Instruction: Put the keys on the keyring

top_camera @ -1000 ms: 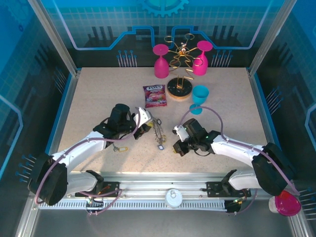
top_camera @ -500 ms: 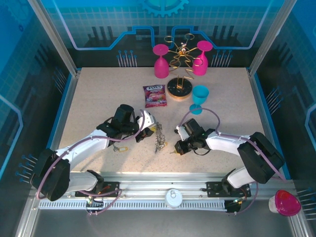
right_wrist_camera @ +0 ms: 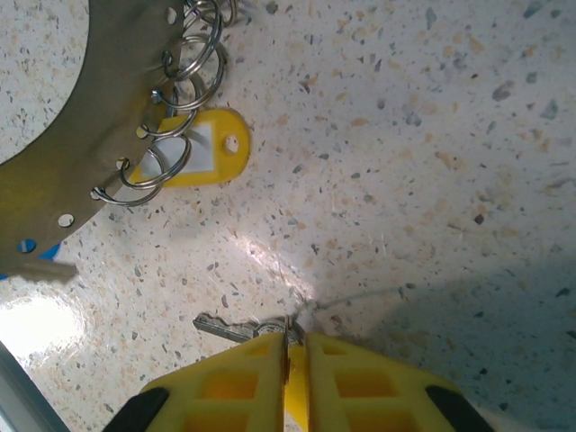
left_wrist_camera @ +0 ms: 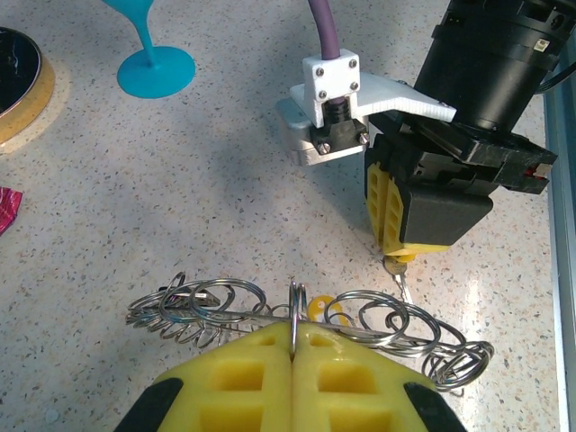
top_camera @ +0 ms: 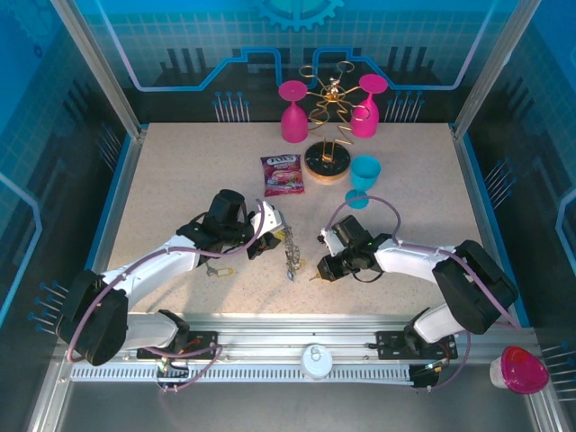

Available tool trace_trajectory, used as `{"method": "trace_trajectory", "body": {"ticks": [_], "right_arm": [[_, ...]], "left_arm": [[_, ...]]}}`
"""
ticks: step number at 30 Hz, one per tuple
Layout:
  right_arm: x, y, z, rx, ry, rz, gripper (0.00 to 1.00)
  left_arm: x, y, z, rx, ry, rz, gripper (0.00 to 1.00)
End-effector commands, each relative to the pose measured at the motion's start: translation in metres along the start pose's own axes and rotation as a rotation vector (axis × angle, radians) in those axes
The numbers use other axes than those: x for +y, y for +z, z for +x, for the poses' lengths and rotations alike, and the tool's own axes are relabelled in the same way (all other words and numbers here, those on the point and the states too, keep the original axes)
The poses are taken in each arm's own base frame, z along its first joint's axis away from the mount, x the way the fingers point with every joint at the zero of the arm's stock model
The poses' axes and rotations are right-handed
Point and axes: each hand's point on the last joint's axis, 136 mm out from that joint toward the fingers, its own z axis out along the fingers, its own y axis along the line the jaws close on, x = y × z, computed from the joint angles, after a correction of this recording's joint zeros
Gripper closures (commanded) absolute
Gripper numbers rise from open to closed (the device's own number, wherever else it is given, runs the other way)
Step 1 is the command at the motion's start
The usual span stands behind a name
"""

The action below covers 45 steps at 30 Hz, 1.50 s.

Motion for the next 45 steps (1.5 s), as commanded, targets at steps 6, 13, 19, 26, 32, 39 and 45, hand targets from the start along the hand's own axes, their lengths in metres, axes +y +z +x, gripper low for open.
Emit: {"method": "trace_trajectory", "body": {"ticks": [6,13,19,26,32,39,45], "right_arm": [[0.006,-0.005,-0.006,-0.004,-0.001,-0.022,0.85],[0.006,-0.001,-0.009,-0.004,-0.003,-0.025,0.88],[0.007,-0.001,-0.01,-0.006,-0.006,-0.027,0.88],[0.006,0.003,-0.006,0.011,-0.003,-0.03,0.86],[0.009,0.004,-0.007,0.015,-0.008,-0.042,0.89],[0.013,-0.004,-0.01,-0.015,-0.048,-0.051,1.0],[0.037,-0.033,-0.024,-0.147,-0.2,-0.13,1.0]], "left_arm": [[-0.005,-0.001,-0.013,-0.021,0.041,0.034,1.0],[-0.005,-0.001,-0.011,-0.014,0.042,0.033,1.0],[-0.005,-0.002,-0.012,-0.015,0.046,0.032,1.0],[-0.006,-0.001,-0.011,-0.012,0.045,0.035,1.0],[-0.006,-0.002,-0.011,-0.012,0.048,0.036,1.0],[-0.006,-0.004,-0.013,-0.02,0.059,0.027,1.0],[-0.004,-0.01,-0.024,-0.048,0.071,0.006,1.0]]}}
